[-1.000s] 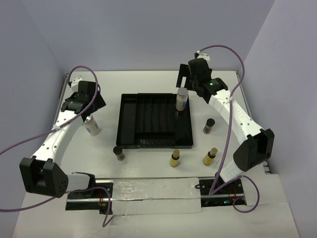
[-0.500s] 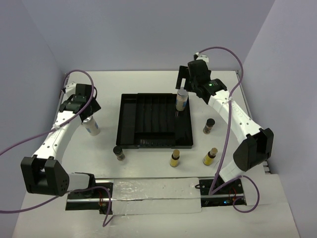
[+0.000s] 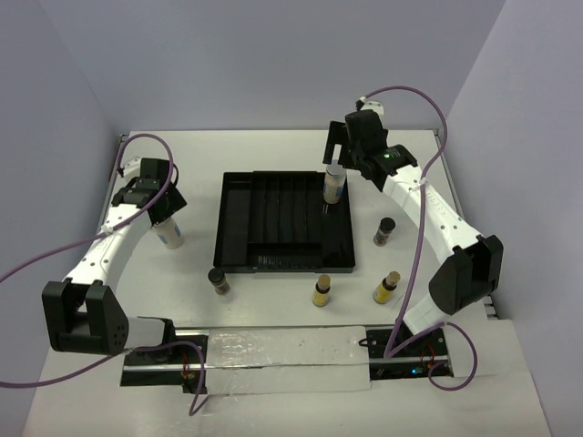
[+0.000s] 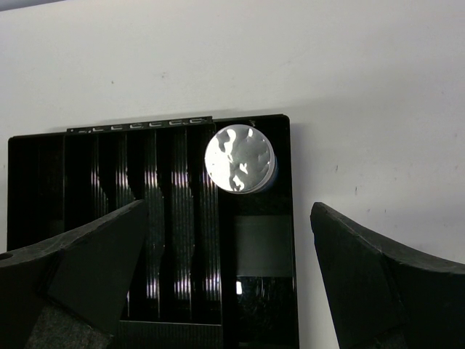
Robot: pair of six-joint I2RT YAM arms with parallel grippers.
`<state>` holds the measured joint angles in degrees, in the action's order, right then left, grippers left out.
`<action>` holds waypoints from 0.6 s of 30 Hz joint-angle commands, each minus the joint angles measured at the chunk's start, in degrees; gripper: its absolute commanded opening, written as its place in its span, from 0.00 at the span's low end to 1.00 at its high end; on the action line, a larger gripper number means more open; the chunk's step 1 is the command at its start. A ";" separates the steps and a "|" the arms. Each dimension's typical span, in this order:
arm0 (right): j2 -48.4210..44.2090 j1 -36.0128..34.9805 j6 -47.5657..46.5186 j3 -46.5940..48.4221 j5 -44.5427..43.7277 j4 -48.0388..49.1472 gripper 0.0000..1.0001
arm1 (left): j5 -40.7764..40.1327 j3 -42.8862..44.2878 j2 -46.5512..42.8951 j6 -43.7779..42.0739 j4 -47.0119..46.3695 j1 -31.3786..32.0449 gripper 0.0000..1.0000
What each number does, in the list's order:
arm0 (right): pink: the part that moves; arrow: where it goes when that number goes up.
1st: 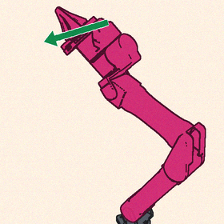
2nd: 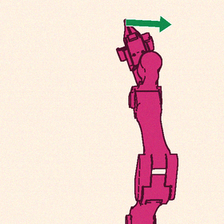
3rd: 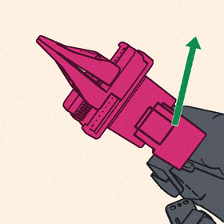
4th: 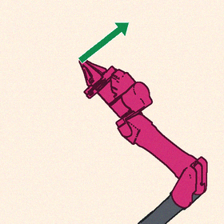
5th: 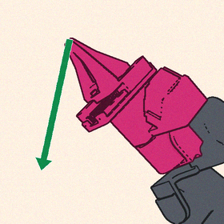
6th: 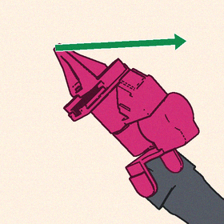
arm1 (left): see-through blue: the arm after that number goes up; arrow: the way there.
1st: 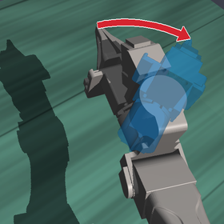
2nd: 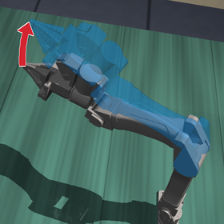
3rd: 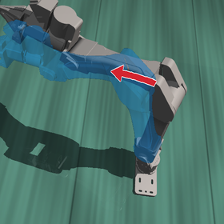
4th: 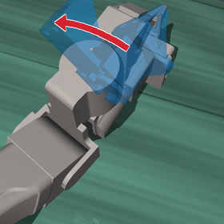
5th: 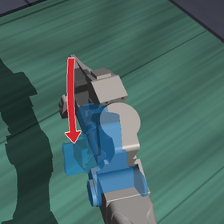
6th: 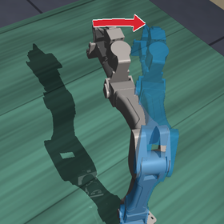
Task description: Organize the condiment bottles
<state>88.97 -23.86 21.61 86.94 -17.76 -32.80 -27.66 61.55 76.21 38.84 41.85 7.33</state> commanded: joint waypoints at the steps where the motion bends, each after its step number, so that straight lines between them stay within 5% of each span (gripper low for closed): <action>1: -1.60 -0.39 0.10 -0.62 -0.43 0.98 1.00 | 1.12 -0.46 0.52 0.27 -3.08 -0.91 0.88; 6: -1.61 -0.40 0.10 -0.65 -0.43 0.91 1.00 | 1.56 -0.82 0.74 0.16 -3.55 -1.26 0.78; 10: -1.55 -0.36 0.10 -0.45 -0.47 0.86 1.00 | 2.18 -0.48 0.83 -0.53 -3.65 -1.26 0.59; 12: -1.52 -0.31 0.10 -0.45 -0.52 0.80 1.00 | 2.79 -0.38 0.69 -1.13 -3.79 -1.26 0.46; 14: -1.94 -0.31 0.19 -0.70 -0.60 0.80 1.00 | 3.80 0.38 0.19 -2.32 -3.61 -1.26 0.12; 18: -2.39 -0.36 0.32 -1.15 -0.70 1.06 1.00 | 5.72 3.22 -0.26 -5.15 -1.88 -1.09 0.10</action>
<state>88.95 -23.88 21.63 86.59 -17.78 -32.82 -25.17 60.89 76.79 36.82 40.38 6.33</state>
